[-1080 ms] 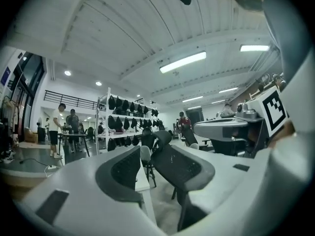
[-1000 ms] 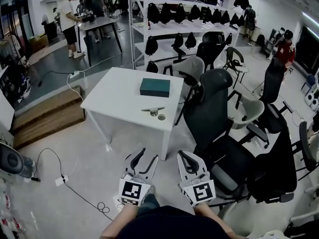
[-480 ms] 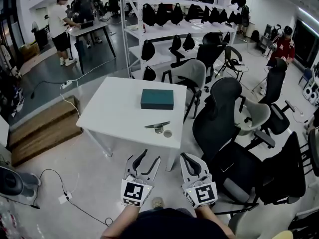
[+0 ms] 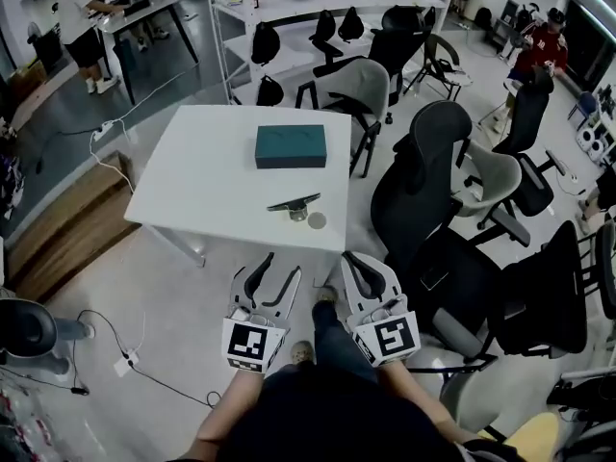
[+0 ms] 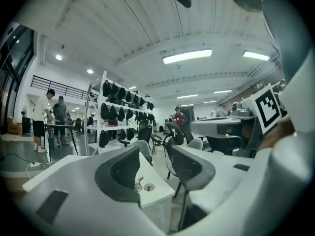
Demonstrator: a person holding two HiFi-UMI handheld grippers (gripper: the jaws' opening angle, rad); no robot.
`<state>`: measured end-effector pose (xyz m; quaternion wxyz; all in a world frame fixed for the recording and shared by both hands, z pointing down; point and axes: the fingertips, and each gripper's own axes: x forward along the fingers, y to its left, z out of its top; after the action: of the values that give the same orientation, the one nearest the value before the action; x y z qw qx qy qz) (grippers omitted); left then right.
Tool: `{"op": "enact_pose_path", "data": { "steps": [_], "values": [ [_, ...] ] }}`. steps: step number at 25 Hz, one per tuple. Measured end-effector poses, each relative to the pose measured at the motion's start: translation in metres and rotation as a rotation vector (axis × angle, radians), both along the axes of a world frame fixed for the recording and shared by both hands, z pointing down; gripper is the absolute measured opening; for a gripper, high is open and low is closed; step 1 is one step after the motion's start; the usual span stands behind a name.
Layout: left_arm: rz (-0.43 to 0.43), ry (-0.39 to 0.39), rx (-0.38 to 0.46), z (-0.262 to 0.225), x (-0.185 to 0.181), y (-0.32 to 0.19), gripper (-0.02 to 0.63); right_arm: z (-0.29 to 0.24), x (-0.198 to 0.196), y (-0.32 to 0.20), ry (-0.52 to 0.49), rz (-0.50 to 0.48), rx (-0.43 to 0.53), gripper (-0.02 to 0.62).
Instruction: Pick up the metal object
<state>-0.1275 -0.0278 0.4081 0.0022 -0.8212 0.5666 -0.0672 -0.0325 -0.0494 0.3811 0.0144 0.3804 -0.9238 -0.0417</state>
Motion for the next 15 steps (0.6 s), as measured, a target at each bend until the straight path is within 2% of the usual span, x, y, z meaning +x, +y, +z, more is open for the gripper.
{"op": "enact_pose_path", "data": {
  "steps": [7, 15],
  "values": [
    [-0.024, -0.030, -0.026, 0.022, -0.024, -0.058, 0.181, 0.011, -0.022, -0.067, 0.044, -0.023, 0.012, 0.028],
    [0.006, -0.164, -0.126, 0.071, -0.025, -0.143, 0.193, 0.036, -0.038, -0.158, 0.123, -0.085, 0.048, 0.028]
  ]
}}
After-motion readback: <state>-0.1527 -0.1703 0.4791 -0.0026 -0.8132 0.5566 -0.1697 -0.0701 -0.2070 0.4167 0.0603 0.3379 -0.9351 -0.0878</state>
